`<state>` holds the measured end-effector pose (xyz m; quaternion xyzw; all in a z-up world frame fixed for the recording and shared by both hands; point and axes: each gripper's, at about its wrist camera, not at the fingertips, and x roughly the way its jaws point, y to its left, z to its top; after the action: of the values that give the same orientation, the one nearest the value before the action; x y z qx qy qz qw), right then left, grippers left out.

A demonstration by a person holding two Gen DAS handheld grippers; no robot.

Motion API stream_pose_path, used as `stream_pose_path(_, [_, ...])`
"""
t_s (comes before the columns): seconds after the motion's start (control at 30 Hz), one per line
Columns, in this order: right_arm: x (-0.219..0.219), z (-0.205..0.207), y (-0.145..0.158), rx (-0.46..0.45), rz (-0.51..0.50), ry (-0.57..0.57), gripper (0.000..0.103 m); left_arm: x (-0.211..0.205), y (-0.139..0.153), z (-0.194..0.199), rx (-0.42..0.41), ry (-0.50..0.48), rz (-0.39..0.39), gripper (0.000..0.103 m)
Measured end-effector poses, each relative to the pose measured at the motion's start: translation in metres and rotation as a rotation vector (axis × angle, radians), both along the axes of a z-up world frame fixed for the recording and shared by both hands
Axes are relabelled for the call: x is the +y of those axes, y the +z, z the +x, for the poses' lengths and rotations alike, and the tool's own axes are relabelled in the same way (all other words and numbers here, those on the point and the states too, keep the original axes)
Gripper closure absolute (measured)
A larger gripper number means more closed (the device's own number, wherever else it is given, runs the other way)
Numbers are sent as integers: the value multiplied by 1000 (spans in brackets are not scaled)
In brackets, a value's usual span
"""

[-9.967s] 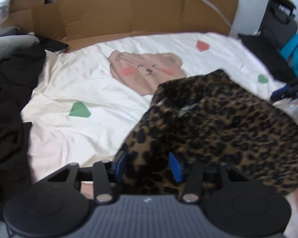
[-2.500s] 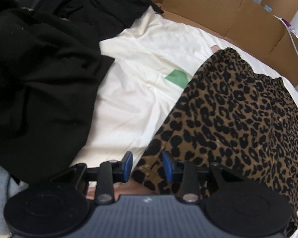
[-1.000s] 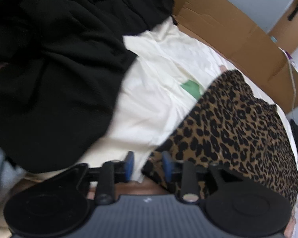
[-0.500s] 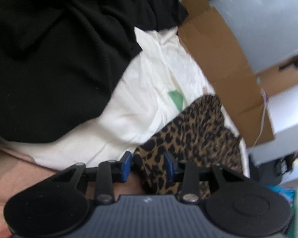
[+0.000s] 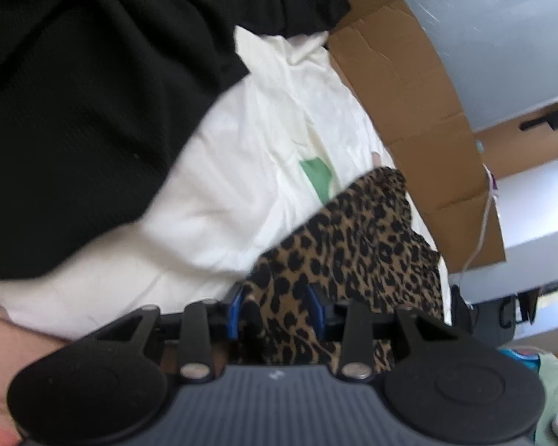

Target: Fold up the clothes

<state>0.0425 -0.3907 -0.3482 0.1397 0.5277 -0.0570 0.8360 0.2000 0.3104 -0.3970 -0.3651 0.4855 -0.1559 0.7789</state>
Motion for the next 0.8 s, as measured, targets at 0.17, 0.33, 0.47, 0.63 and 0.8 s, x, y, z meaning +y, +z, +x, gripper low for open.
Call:
stream_pose_path(0.17, [7,2,7,-30,14,9,88,8,3,-13,-19,37,-13,96])
stream_pose_path(0.33, [13,4,15,-61,29,18,56,-2,24,-19,-56,38,28,98])
stream_pose_path(0.47, [29,10,20,-76,48,53,56,-23,49,-23,-99,24,67,98])
stream_pose_path(0.63, [52,17,25,-94,53,116,56,-54,73,-20,-137,-37,124,98])
stream_pose_path(0.8, [74,28,25,-123,71,166,56,-90,89,-16,-156,-109,154,98])
